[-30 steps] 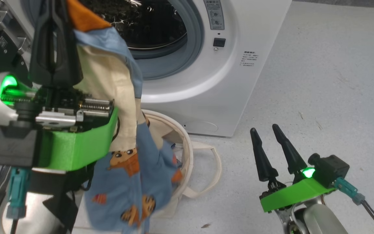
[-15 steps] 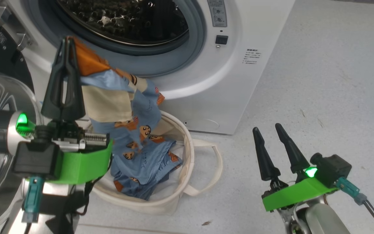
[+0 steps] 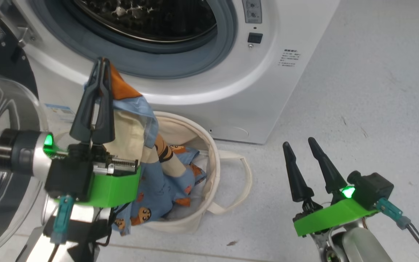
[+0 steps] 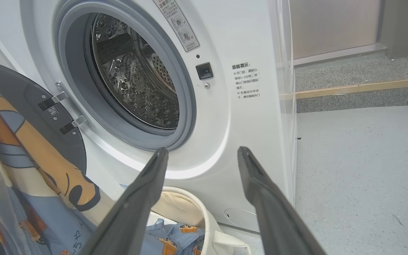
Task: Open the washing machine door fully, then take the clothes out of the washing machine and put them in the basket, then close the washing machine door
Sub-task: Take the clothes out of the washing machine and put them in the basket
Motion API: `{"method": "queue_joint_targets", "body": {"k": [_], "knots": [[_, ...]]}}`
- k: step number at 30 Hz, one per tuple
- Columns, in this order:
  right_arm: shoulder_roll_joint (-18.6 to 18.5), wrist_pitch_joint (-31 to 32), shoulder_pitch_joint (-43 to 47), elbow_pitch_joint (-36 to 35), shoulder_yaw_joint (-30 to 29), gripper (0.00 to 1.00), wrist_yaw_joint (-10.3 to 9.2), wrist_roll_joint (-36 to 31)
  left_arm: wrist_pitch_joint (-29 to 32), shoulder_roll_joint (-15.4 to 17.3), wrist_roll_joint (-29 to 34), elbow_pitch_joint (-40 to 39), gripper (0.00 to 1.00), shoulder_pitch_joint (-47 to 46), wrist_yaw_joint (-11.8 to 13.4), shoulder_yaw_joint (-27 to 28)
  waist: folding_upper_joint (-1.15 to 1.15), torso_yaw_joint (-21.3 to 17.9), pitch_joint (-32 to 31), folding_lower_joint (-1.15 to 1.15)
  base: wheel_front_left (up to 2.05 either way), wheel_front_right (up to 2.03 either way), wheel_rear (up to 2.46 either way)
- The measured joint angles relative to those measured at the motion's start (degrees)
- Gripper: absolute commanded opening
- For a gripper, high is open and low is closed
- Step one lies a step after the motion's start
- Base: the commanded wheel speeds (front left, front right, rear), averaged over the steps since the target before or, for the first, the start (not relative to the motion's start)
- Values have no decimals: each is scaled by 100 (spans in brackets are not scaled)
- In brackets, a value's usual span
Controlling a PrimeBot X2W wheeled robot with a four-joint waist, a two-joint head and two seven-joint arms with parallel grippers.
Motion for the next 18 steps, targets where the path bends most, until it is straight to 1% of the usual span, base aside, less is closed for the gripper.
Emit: {"method": "queue_joint_targets", "body": {"k": [3, 14, 18], "knots": [[0, 0, -12, -12, 1, 100, 1, 4, 1, 2, -1, 264, 0, -1, 1, -9, 0, -50, 109, 0, 0, 0, 0], [0, 0, -211, -79, -59, 100, 1, 21, 1, 1, -35, 722, 0, -130, 35, -3, 0, -231, 550, 0, 0, 0, 0], [0, 0, -288, -104, -60, 100, 0, 58, 1, 0, -36, 1125, 0, -170, 27, -40, 0, -303, 710, 0, 0, 0, 0]]}}
